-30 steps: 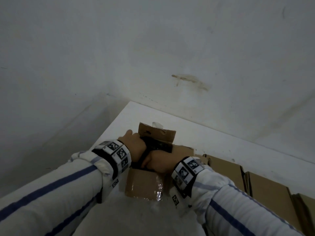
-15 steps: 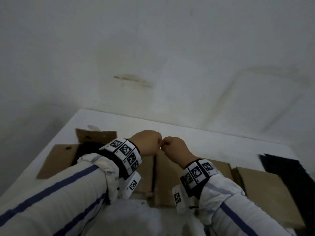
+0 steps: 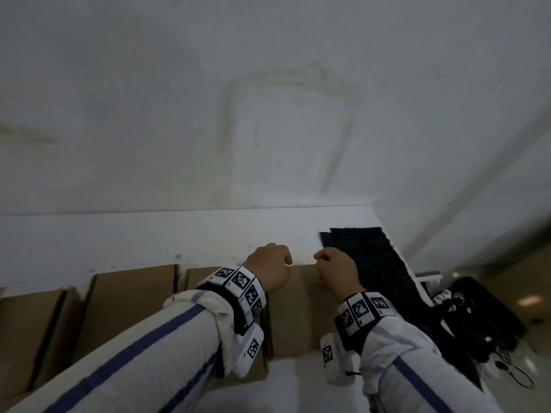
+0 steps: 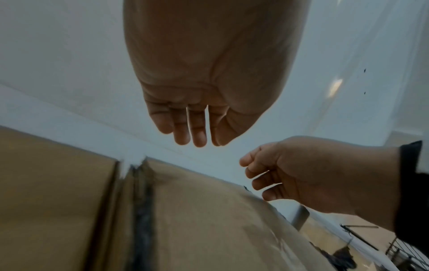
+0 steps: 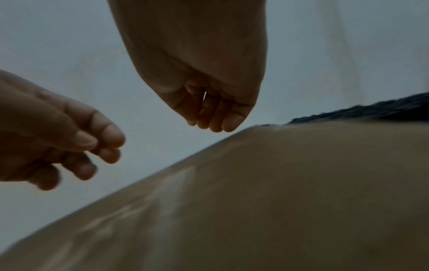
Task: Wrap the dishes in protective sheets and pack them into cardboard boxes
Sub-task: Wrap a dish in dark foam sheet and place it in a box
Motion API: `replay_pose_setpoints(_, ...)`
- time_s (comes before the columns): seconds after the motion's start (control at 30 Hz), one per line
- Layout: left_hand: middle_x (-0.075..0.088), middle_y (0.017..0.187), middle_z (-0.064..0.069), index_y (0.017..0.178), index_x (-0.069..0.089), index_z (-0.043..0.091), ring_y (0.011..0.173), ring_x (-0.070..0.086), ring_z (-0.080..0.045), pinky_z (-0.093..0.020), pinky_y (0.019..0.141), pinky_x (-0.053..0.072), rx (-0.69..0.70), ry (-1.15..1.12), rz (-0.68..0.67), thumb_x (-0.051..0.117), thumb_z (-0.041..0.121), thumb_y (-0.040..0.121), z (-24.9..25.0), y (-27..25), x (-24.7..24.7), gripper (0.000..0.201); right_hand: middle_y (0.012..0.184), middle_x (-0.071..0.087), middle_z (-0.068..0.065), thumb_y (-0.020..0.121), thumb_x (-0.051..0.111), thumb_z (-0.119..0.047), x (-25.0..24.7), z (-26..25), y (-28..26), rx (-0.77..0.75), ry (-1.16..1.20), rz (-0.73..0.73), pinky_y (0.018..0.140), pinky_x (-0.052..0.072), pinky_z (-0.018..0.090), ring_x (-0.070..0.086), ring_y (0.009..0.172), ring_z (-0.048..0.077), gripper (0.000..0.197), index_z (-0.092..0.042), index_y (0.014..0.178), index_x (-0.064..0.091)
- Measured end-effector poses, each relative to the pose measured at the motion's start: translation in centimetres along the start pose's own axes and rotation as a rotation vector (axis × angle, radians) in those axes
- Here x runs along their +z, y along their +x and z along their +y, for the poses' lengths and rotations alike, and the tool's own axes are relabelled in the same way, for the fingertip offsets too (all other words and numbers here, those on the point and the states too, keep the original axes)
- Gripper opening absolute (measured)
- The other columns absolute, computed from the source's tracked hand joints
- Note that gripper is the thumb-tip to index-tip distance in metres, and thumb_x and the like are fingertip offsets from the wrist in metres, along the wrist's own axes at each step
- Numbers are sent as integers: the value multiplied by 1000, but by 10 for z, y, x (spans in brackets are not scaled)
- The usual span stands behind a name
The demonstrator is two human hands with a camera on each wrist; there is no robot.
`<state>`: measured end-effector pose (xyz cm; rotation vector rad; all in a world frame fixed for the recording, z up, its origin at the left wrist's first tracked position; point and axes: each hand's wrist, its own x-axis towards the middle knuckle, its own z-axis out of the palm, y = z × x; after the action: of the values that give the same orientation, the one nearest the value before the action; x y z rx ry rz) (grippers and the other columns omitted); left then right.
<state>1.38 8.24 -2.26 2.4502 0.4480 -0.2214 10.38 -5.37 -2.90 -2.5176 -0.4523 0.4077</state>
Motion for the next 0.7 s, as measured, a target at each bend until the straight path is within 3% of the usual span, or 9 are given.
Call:
replay_pose_setpoints(0.13, 51, 123, -6, 115, 59, 19, 112, 49, -26, -35, 95, 43, 38, 68, 15, 44, 13, 91, 32, 25, 29, 29, 131, 50, 12, 89, 47, -15, -26, 65, 21, 184, -153, 77, 96, 44, 38, 50, 115, 31, 35, -19, 122, 57)
replay_pose_setpoints(0.23, 51, 121, -7, 113, 60, 19, 110, 49, -27, -36, 94, 43, 49, 96, 13, 43, 12, 91, 44, 38, 43, 29, 144, 31, 9, 93, 44, -25, -31, 94, 28, 359, -334, -27, 107, 30, 45, 35, 129, 33, 44, -26, 137, 37)
replay_pose_setpoints(0.3, 51, 121, -7, 113, 60, 19, 110, 49, -27, -36, 94, 42, 45, 112, 0, 43, 14, 91, 49, 45, 48, 27, 144, 28, 10, 94, 44, -27, -28, 108, 33, 391, -385, -118, 108, 29, 45, 33, 130, 33, 45, -25, 138, 33)
replay_pose_setpoints(0.43, 52, 120, -8, 111, 61, 18, 111, 50, -28, -37, 95, 43, 38, 130, -2, 43, 16, 93, 54, 51, 54, 25, 138, 33, 16, 96, 40, -16, -26, 126, 43, 283, -426, -186, 104, 37, 40, 37, 126, 35, 35, -13, 131, 46)
replay_pose_setpoints(0.53, 53, 118, -10, 109, 62, 16, 111, 51, -29, -40, 96, 44, 38, 148, 8, 43, 17, 93, 57, 54, 58, 25, 128, 50, 18, 96, 40, -10, -31, 131, 50, 198, -429, -149, 95, 43, 32, 52, 115, 31, 28, -3, 116, 58)
replay_pose_setpoints(0.7, 52, 121, -11, 113, 61, 16, 112, 49, -30, -39, 97, 43, 46, 152, -24, 43, 17, 94, 59, 53, 55, 26, 119, 63, 14, 96, 41, -9, -41, 130, 53, 93, -433, -214, 92, 45, 29, 59, 111, 26, 29, -1, 111, 64)
